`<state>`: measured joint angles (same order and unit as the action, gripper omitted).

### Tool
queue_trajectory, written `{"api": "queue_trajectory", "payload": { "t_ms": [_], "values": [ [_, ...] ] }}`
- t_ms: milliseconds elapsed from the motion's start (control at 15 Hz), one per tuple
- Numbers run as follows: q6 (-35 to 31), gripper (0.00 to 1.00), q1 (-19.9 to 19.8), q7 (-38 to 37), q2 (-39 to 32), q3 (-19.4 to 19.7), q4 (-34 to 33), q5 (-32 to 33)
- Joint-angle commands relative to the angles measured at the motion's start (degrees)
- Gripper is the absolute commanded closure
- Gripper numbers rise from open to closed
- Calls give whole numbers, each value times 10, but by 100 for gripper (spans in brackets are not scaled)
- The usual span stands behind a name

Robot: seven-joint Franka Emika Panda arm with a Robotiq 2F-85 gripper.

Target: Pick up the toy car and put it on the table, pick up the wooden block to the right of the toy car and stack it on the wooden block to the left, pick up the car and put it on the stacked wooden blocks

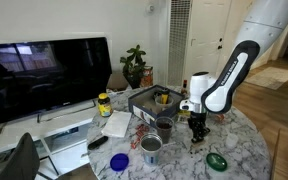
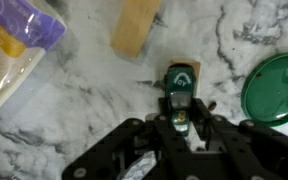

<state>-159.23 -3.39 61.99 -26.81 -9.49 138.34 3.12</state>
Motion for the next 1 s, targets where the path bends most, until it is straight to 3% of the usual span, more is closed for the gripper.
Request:
{"api": "queue_trajectory", "payload": {
  "t_ms": [0, 267, 467, 800, 867, 933],
  "values": [
    [-10, 93, -16, 4, 10, -14, -2, 11],
    [-16, 93, -19, -15, -4, -15, -36, -3],
    [-27, 93, 13, -75, -30, 25, -65, 23],
    [-23, 92, 11, -121, -60, 31, -95, 34],
    [-23, 78, 10, -128, -64, 32, -97, 36],
    [-22, 47, 9, -136, -62, 31, -97, 36]
  ]
}}
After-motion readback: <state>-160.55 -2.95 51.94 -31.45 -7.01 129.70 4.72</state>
